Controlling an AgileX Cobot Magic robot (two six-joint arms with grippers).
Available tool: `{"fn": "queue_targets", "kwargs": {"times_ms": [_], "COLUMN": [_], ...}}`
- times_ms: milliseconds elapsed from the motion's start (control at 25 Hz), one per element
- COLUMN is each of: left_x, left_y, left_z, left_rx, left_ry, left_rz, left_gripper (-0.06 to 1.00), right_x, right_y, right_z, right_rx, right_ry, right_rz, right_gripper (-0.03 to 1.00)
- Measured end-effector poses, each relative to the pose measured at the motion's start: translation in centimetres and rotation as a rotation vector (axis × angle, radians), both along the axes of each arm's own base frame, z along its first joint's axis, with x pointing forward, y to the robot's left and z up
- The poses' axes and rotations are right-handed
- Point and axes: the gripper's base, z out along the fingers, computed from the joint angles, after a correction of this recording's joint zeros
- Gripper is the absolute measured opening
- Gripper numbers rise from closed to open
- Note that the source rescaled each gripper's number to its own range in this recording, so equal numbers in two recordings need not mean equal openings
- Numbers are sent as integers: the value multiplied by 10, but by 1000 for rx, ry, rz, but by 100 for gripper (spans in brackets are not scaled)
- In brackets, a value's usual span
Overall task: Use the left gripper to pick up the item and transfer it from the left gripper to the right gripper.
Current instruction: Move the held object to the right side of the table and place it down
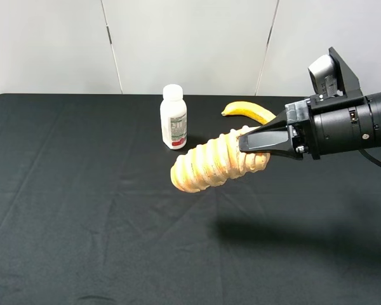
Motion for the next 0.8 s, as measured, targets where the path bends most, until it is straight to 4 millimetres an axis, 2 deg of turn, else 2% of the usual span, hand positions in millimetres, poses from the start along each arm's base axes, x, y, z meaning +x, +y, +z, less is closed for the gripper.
{"fn": "queue_targets", "kwargs": {"times_ms": [440,560,800], "left_x": [-4,-5,-6], "left_y": [-4,-5,-5], "left_z": [0,0,0], "left_rx": [0,-4,-4], "left_ry": [-1,-12,-12], "left_rz": [473,540,551], "left_gripper": [100,100,100], "right_x": [0,0,0], "right_y": [0,0,0], "right_z": [0,0,0], "right_rx": [0,0,-2], "right_ry": [0,0,-1], "right_rz": [0,0,-3], "right_gripper": [1,1,1]}}
